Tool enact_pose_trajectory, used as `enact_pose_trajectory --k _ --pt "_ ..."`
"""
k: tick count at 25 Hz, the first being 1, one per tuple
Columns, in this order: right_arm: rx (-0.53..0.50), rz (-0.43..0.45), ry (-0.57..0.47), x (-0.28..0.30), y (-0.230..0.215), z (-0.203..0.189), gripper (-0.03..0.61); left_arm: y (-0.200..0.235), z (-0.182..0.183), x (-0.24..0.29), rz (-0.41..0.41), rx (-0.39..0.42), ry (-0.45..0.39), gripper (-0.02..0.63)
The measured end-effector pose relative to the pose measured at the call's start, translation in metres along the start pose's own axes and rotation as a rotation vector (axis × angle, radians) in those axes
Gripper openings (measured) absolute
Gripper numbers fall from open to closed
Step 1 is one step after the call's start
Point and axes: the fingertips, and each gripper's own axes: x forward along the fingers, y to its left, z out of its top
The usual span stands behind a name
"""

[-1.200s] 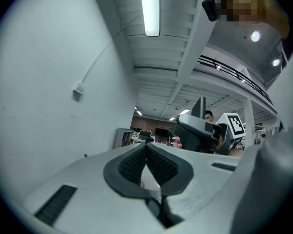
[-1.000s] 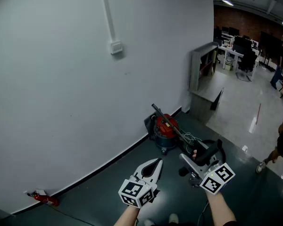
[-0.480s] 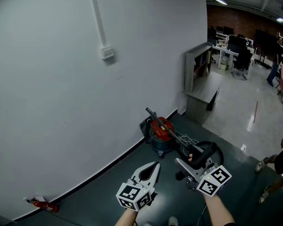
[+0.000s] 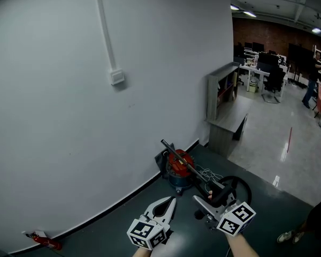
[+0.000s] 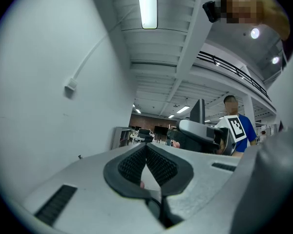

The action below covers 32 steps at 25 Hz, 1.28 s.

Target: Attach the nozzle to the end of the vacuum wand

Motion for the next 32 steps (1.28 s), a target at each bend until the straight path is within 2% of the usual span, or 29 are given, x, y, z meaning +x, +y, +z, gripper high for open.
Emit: enact_pose_trajectory --k 6,12,32 --pt "0.010 0.022 0.005 0.001 -0.015 0.005 0.328 0.000 0.001 0.017 0.033 -0.005 -0.002 0.005" --pt "0.023 0.027 0.009 0.023 -0.031 0.000 0.328 0.019 0.000 0.033 0.038 0.013 0.021 0.005" --pt "0.053 -0.049 0.037 0.172 -0.086 -0.039 0.328 0.172 0.007 0.093 -0.022 -0.023 0.054 0.005"
